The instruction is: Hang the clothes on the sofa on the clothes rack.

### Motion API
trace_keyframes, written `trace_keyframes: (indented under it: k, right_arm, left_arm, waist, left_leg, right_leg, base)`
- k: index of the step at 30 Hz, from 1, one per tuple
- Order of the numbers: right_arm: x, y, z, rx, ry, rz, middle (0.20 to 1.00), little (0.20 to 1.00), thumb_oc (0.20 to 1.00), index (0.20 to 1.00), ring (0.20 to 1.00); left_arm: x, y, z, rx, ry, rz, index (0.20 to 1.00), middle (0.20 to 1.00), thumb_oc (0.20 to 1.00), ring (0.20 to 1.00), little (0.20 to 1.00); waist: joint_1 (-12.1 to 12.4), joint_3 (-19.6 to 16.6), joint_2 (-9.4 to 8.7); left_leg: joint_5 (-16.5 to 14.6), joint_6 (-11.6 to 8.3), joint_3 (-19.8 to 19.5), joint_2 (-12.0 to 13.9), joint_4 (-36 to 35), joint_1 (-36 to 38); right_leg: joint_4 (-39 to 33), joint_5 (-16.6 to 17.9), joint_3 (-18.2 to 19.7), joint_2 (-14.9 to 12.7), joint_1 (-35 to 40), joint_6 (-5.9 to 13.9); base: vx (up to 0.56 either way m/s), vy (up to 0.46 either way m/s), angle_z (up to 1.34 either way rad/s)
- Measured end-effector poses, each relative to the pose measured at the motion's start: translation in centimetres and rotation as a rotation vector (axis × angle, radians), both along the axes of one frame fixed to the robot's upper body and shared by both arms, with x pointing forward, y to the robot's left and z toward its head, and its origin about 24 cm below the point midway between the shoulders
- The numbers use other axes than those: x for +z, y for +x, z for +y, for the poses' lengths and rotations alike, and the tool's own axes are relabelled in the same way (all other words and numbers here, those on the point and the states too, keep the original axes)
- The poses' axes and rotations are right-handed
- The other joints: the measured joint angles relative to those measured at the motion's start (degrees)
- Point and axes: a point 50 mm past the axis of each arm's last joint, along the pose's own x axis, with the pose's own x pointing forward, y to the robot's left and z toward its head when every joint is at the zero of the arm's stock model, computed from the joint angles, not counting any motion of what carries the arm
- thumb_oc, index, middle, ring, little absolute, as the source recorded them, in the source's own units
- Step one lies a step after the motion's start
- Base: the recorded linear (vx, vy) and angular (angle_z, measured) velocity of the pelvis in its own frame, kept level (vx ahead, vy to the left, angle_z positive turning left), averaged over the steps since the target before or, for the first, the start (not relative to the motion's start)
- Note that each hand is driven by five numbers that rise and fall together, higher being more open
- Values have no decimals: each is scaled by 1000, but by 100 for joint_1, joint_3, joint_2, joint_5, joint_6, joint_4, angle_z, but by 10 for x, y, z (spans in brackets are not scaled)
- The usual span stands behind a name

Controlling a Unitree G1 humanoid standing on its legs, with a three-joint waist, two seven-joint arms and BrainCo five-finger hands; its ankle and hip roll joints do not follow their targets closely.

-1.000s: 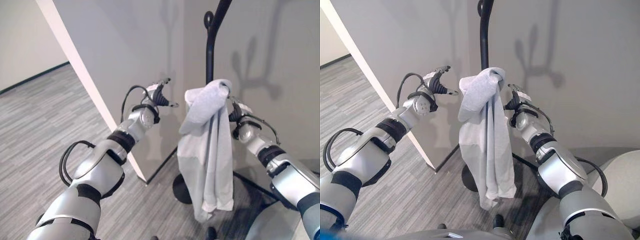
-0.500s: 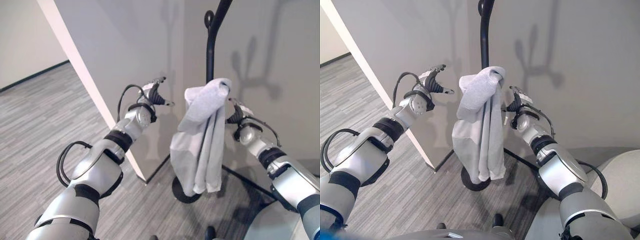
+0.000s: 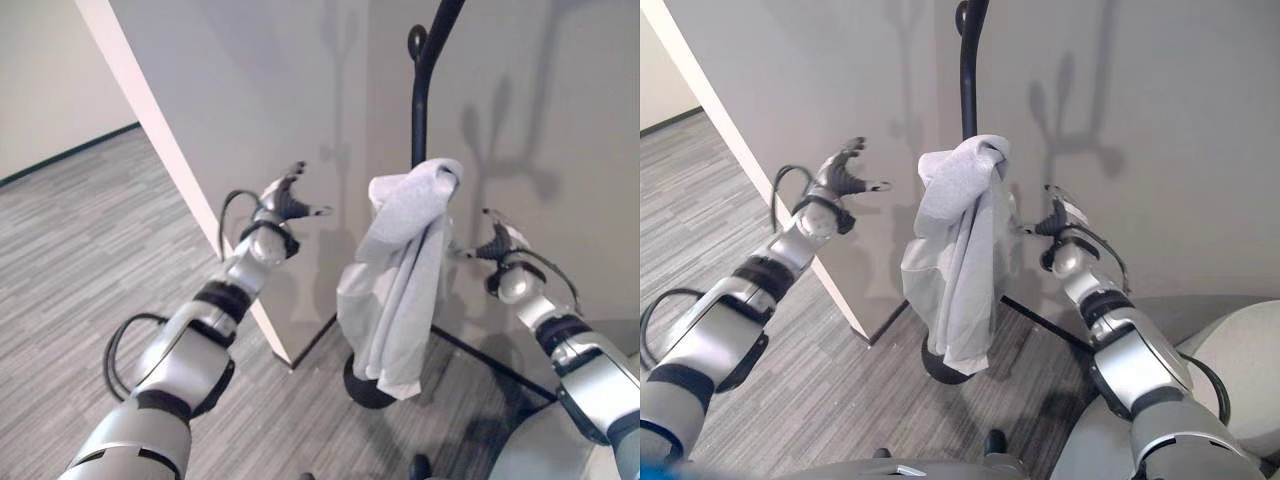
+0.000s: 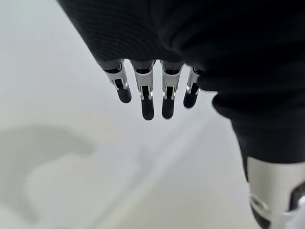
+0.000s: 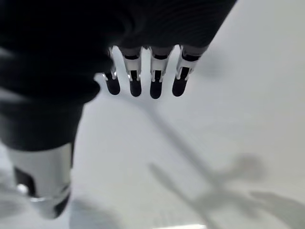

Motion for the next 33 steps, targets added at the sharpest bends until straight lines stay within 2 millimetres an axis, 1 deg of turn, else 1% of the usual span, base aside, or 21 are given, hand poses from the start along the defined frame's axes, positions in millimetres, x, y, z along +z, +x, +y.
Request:
trace_keyframes:
  k: [1,4,5,7,8,9,11,12,14,15,16,17,18,19,20,21,24,25,26,29,33]
  right_arm:
    - [-14,-11,-8,-41,73,17,1000,1000,1000,1000,1000]
    - [-33,-30,-15,-73,155,44,1000,1000,1000,1000,1000]
    - [-45,-46,-19,-88,223,51,1000,1000,1000,1000,1000]
    - [-58,-57,-23,-110,248,94,1000,1000,1000,1000,1000]
    - [-68,-69,-27,-139,308,108,1000,1000,1000,1000,1000]
    - [-73,-75,-29,-149,315,127,1000,1000,1000,1000,1000]
    - [-89,-92,-30,-170,360,179,1000,1000,1000,1000,1000]
    - [-94,-96,-31,-181,372,201,1000,1000,1000,1000,1000]
    - [-106,-107,-25,-183,422,221,1000,1000,1000,1000,1000]
    - [-115,-115,-20,-185,456,240,1000,1000,1000,1000,1000]
    - [-127,-128,-18,-201,485,283,1000,1000,1000,1000,1000]
    - [-161,-162,-10,-251,527,429,1000,1000,1000,1000,1000]
    - [-174,-176,-6,-274,540,507,1000,1000,1000,1000,1000]
    - [-185,-189,-2,-295,546,575,1000,1000,1000,1000,1000]
    - [-207,-220,9,-345,583,709,1000,1000,1000,1000,1000]
    - [-215,-235,15,-351,598,771,1000,1000,1000,1000,1000]
    - [-225,-254,26,-390,657,831,1000,1000,1000,1000,1000]
    - [-227,-257,31,-389,674,843,1000,1000,1000,1000,1000]
    - [-231,-267,35,-398,684,882,1000,1000,1000,1000,1000]
    - [-235,-282,34,-423,685,929,1000,1000,1000,1000,1000]
    - [-238,-296,31,-467,706,976,1000,1000,1000,1000,1000]
  left_arm:
    - [-13,-9,14,46,-100,18,1000,1000,1000,1000,1000]
    - [-37,-26,36,112,-205,70,1000,1000,1000,1000,1000]
    - [-57,-45,54,174,-317,96,1000,1000,1000,1000,1000]
    - [-74,-58,67,231,-364,142,1000,1000,1000,1000,1000]
    - [-89,-73,79,274,-383,182,1000,1000,1000,1000,1000]
    - [-97,-80,83,289,-384,203,1000,1000,1000,1000,1000]
    - [-121,-106,95,347,-427,264,1000,1000,1000,1000,1000]
    - [-129,-112,98,370,-444,302,1000,1000,1000,1000,1000]
    - [-146,-132,103,405,-478,333,1000,1000,1000,1000,1000]
    - [-156,-144,104,442,-532,337,1000,1000,1000,1000,1000]
    - [-175,-163,104,489,-566,386,1000,1000,1000,1000,1000]
    - [-218,-205,95,588,-606,571,1000,1000,1000,1000,1000]
    - [-235,-224,88,624,-624,666,1000,1000,1000,1000,1000]
    - [-250,-243,79,646,-632,757,1000,1000,1000,1000,1000]
    - [-276,-282,55,684,-673,931,1000,1000,1000,1000,1000]
    - [-286,-301,40,678,-690,1028,1000,1000,1000,1000,1000]
    - [-292,-311,26,567,-577,1134,1000,1000,1000,1000,1000]
    - [-292,-310,26,530,-524,1147,1000,1000,1000,1000,1000]
    - [-293,-315,25,479,-455,1186,1000,1000,1000,1000,1000]
    - [-294,-318,22,411,-386,1225,1000,1000,1000,1000,1000]
    - [-296,-325,22,396,-357,1267,1000,1000,1000,1000,1000]
  waist:
    - [4,27,-35]
    - [11,48,-52]
    - [5,57,-55]
    - [12,84,-69]
    - [12,132,-76]
    - [13,161,-83]
    - [12,196,-86]
    - [25,213,-85]
    - [26,220,-90]
    - [24,220,-90]
    - [29,213,-84]
    - [44,193,-72]
    - [49,209,-67]
    - [56,211,-65]
    - [71,207,-77]
    - [92,205,-91]
    - [170,133,-114]
    - [177,97,-113]
    - [173,-3,-95]
    - [173,-208,-67]
    - [170,-395,-68]
  left_leg:
    - [-6,-9,-7,8,0,42]
    - [-6,-9,-9,6,-1,45]
    - [-14,-13,-4,10,-1,53]
    - [-17,-11,-2,9,-2,54]
    - [-17,-11,2,10,-2,60]
    - [-17,-11,3,7,-2,60]
    - [-24,-13,14,3,-2,78]
    - [-25,-15,10,2,-4,54]
    - [-37,-33,10,11,-4,72]
    - [-60,-62,28,16,-4,90]
    - [-78,-69,42,20,-3,90]
    - [-95,-58,53,20,-3,85]
    - [-114,-29,51,24,-3,75]
    - [-113,-26,42,26,-4,33]
    - [-90,5,14,-8,-1,12]
    - [-82,22,-8,-12,-3,-23]
    - [-94,10,-26,9,-3,-33]
    - [-94,8,-35,17,-3,-33]
    - [-96,7,-36,23,-4,-36]
    - [-116,-9,-35,21,-5,5]
    - [-115,-6,-35,44,-4,22]
  right_leg:
    - [-2,-17,-9,7,51,21]
    - [-2,-19,-14,5,59,23]
    - [-5,-21,-11,6,60,24]
    - [-4,-22,-9,7,61,25]
    - [-6,-24,-7,5,68,27]
    - [-6,-24,-7,2,67,27]
    - [-7,-49,8,-6,71,28]
    - [-7,-46,-7,-6,60,25]
    - [-8,-52,-9,-5,74,29]
    - [-8,-57,5,-5,81,30]
    - [-8,-63,14,-6,76,34]
    - [-8,-76,15,-20,70,28]
    - [-7,-78,13,-18,61,25]
    - [-8,-79,2,-24,33,25]
    - [-7,-82,-16,-34,21,28]
    - [-6,-82,-33,-41,-1,27]
    - [-6,-99,-53,-53,3,-1]
    - [-5,-104,-68,-57,15,-8]
    - [-5,-104,-74,-59,18,-9]
    - [-6,-130,-85,-68,84,-9]
    - [-7,-133,-84,-47,106,-16]
  base:
    - [18,4,4]
    - [18,4,1]
    - [34,12,-2]
    - [19,12,0]
    - [0,0,0]
    - [0,0,0]
    - [3,3,-2]
    - [0,0,0]
    - [0,0,0]
    - [15,27,-8]
    - [7,21,-6]
    - [0,0,0]
    - [0,0,0]
    - [6,14,8]
    - [5,6,11]
    - [7,4,11]
    - [23,4,4]
    - [35,1,4]
    - [48,1,3]
    - [10,1,1]
    - [37,8,-1]
